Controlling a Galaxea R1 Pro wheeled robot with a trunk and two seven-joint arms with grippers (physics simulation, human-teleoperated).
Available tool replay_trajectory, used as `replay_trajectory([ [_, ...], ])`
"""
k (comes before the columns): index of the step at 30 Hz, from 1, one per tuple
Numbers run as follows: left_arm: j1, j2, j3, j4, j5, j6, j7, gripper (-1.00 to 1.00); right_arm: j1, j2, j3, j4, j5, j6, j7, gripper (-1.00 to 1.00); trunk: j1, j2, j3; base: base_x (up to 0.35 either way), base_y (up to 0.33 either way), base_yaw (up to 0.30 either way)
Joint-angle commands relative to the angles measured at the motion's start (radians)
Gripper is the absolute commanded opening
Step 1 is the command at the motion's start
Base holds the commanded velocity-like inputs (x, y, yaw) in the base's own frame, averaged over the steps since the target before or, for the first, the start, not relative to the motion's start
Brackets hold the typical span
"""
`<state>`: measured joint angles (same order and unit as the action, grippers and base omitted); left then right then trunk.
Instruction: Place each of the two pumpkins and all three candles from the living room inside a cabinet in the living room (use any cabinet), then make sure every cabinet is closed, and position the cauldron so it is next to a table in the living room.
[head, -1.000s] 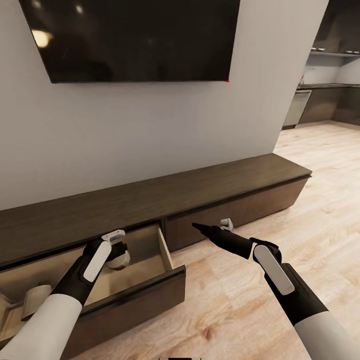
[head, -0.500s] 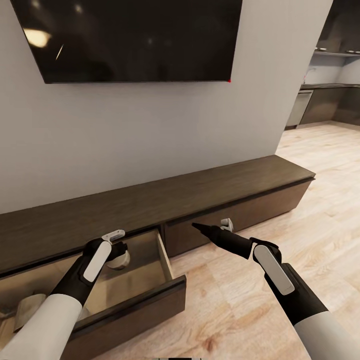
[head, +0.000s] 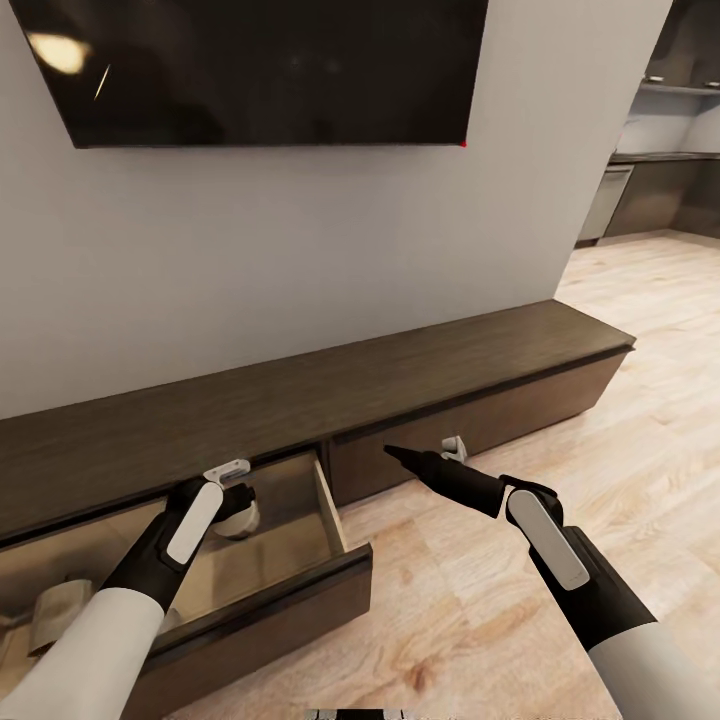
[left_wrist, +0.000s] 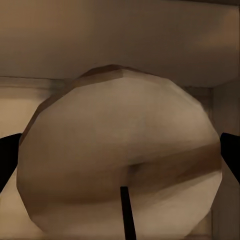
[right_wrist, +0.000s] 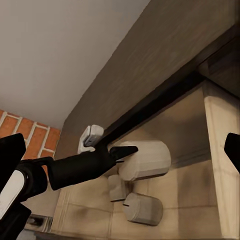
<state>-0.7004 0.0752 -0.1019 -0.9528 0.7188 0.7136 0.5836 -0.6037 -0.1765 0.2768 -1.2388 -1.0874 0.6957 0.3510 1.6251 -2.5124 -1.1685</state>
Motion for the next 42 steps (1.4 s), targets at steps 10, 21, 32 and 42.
replay_trajectory([
  [10,-0.001,0.001,-0.004,-0.001,0.009,0.000,0.010,-1.00,-0.001,-0.001,0.001,0.002,-0.002,0.002,0.001,1.00,0.004,-0.003,-0.040,0.000,0.000,0.000],
  [21,-0.001,0.001,-0.004,-0.001,0.007,0.000,0.010,-1.00,-0.001,0.000,0.001,0.000,-0.001,0.002,-0.003,1.00,0.009,-0.005,-0.082,0.000,0.000,0.000],
  [32,-0.001,0.001,-0.005,-0.002,0.008,0.000,0.010,-1.00,-0.001,0.000,0.001,0.001,0.003,0.002,0.002,1.00,0.014,-0.008,-0.125,0.000,0.000,0.000],
  [42,-0.001,0.001,-0.007,-0.007,0.011,0.001,0.022,-1.00,-0.001,0.000,0.001,0.001,0.003,0.002,0.003,1.00,0.019,-0.010,-0.163,0.000,0.000,0.000],
])
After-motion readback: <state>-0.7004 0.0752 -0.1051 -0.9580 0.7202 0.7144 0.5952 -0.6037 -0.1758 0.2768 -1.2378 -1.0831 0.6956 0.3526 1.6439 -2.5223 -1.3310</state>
